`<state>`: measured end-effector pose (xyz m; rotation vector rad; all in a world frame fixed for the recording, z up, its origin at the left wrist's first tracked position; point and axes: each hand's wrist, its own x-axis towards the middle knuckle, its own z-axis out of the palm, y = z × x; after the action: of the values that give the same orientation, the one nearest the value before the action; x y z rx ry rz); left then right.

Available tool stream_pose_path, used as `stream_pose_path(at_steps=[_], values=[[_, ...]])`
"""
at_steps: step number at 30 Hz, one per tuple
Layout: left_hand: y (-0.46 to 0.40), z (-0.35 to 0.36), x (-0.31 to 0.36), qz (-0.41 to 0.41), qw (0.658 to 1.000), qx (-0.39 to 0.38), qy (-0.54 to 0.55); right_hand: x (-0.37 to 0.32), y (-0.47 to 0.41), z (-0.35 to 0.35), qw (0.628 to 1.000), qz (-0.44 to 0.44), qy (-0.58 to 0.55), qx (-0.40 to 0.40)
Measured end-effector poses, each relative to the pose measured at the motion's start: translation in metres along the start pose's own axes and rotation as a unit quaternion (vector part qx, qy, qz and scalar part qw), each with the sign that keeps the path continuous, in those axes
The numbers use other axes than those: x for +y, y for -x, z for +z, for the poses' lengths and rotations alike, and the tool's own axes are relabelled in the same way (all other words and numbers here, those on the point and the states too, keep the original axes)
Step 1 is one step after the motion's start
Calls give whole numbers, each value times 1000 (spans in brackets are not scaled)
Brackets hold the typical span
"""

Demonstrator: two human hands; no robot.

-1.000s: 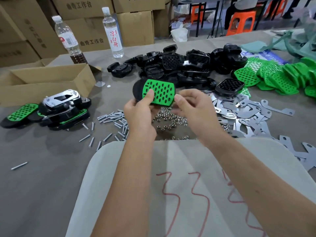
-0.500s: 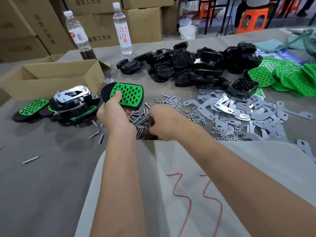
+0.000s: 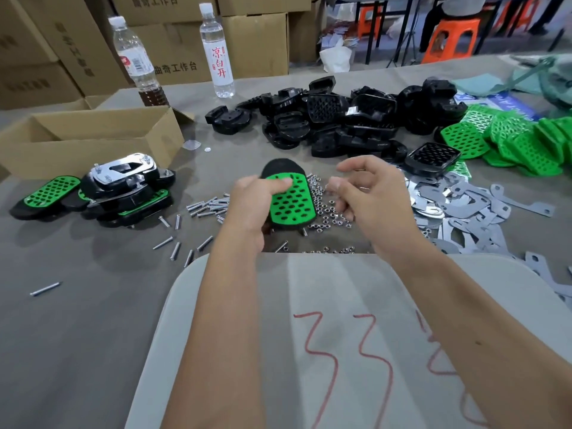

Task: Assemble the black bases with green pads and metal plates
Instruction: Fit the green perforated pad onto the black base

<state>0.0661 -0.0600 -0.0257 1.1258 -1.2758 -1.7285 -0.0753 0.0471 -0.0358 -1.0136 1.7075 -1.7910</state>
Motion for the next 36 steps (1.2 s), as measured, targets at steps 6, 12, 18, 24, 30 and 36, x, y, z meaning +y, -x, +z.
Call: stream_pose_path(at_steps=[6, 12, 18, 24, 30, 36], values=[[8, 17, -6, 38, 993, -62, -98, 9, 4, -9, 1000, -21, 2, 3], [9, 22, -8, 88, 987, -56, -124, 3, 11, -8, 999, -31, 34, -26], [10, 23, -10, 107, 983, -55, -140, 2, 10, -11, 1000, -11, 11, -18], [15, 29, -8, 152, 970, -53, -180, 3, 10, -12, 994, -39, 102, 16], [17, 36, -11, 263, 932, -50, -246, 4, 5, -15, 974, -97, 206, 7], [28, 41, -5, 165, 977, -130, -25, 5, 2, -21, 991, 50, -125, -7]])
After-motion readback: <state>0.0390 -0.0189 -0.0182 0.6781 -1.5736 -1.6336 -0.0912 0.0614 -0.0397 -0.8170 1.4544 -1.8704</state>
